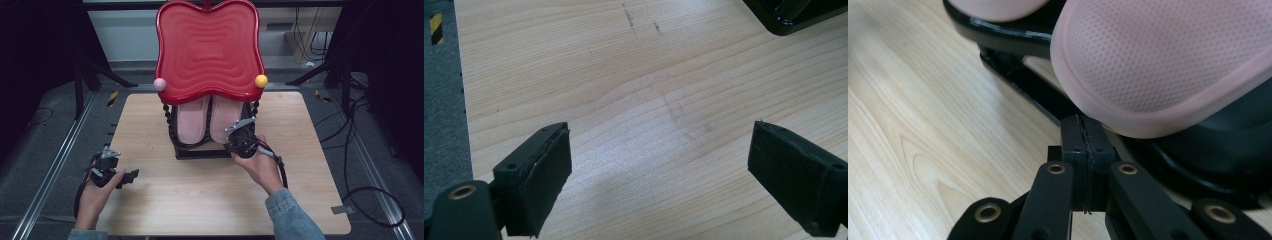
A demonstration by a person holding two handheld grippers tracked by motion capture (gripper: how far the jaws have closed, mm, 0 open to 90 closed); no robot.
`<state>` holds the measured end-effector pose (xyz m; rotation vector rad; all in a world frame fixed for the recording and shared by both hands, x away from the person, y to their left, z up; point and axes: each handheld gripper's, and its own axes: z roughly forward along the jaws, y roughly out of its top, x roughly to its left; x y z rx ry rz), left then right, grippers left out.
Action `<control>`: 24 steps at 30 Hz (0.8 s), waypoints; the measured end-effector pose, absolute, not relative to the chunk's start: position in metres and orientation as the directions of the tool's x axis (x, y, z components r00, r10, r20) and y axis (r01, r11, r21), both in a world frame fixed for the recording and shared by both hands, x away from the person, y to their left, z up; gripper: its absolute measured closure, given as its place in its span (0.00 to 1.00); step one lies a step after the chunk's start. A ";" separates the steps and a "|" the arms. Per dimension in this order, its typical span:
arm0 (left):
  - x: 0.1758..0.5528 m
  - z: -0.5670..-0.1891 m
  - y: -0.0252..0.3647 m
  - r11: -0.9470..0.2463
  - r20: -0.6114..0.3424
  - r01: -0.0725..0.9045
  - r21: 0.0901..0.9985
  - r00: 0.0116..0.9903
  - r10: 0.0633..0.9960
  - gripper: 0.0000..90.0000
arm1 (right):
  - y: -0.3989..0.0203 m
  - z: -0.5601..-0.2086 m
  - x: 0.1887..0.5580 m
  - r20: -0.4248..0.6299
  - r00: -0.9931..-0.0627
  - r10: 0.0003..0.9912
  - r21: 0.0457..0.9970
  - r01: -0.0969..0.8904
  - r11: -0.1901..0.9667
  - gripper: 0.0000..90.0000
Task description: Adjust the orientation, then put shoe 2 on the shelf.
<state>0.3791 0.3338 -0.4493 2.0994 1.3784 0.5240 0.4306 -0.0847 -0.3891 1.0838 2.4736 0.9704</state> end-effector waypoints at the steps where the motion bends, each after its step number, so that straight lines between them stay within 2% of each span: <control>1: 0.379 -0.449 0.334 -0.308 0.015 0.697 0.648 0.393 0.919 0.11 | -0.084 -0.389 0.432 0.019 -0.680 0.733 0.674 0.551 0.493 1.00; 6: 0.379 -0.450 0.334 -0.307 0.013 0.698 0.648 0.392 0.920 0.11 | -0.082 -0.390 0.431 0.031 -0.690 0.723 0.681 0.544 0.490 0.99; 10: 0.379 -0.450 0.335 -0.305 0.014 0.697 0.648 0.390 0.921 0.11 | -0.084 -0.394 0.418 0.052 -0.725 0.687 0.705 0.514 0.489 0.85; 14: 0.380 -0.452 0.333 -0.309 0.019 0.699 0.645 0.390 0.920 0.11 | -0.089 -0.400 0.403 0.066 -0.738 0.671 0.714 0.505 0.486 0.60; 24: 0.380 -0.455 0.326 -0.327 0.024 0.693 0.643 0.408 0.913 0.10 | -0.105 -0.419 0.383 0.036 -0.728 0.684 0.739 0.480 0.473 0.26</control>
